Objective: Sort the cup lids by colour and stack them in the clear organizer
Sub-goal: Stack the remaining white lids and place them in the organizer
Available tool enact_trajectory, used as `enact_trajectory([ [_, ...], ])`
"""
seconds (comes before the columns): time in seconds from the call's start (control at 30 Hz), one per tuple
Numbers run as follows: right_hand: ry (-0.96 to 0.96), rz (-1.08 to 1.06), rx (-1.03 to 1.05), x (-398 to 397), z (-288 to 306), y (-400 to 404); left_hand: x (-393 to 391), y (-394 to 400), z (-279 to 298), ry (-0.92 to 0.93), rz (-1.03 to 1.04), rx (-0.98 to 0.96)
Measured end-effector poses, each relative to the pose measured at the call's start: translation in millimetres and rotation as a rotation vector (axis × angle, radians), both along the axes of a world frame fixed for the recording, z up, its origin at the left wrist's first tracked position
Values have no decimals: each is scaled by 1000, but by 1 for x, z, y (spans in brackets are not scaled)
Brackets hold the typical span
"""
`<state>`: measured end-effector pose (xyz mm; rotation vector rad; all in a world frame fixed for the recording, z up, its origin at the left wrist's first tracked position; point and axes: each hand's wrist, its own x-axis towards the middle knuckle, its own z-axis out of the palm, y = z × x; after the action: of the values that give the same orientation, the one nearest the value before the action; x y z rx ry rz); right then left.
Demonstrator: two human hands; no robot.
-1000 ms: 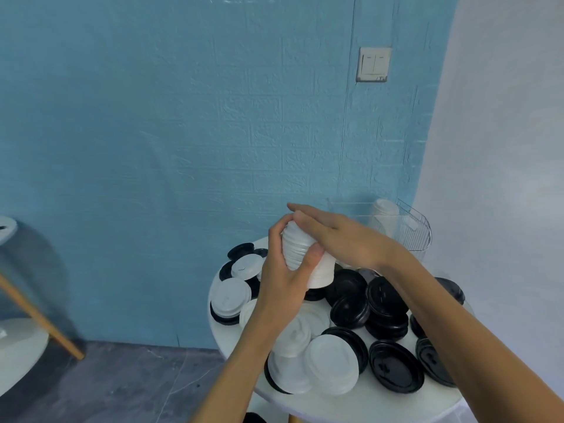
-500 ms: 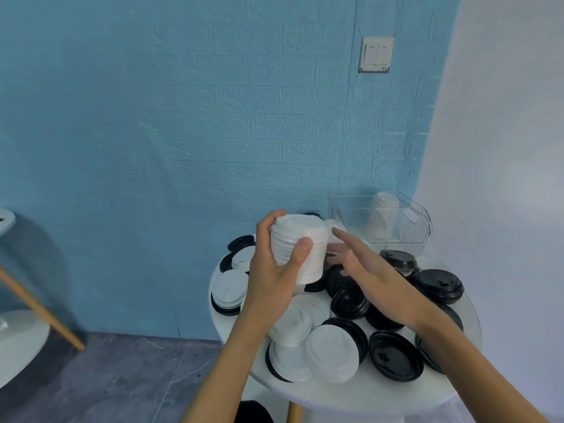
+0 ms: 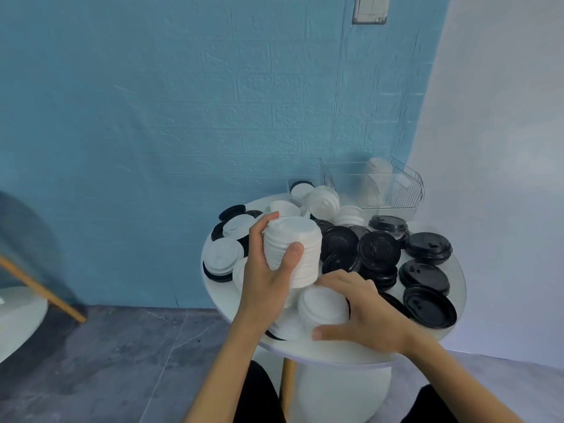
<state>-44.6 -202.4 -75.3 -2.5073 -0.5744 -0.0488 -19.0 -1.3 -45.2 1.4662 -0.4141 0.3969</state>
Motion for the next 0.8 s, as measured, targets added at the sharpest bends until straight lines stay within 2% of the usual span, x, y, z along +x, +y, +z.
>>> enact_trajectory([
  [0.17,43,-39,229,5,9,-13,1,3,-6,7,9,-10],
  [0.33,-19,-157,483,15,54,-18,-1,3,-6,22,-8,0],
  [0.43,-20,-64,665,15,83,2,-2,-2,-4,25,-24,18],
  [0.57,-12,67,581,19,94,34,-4,-10,0,27,-50,31],
  [0.8,26,80,594,24,92,52,-7,-7,4,13,-2,44],
])
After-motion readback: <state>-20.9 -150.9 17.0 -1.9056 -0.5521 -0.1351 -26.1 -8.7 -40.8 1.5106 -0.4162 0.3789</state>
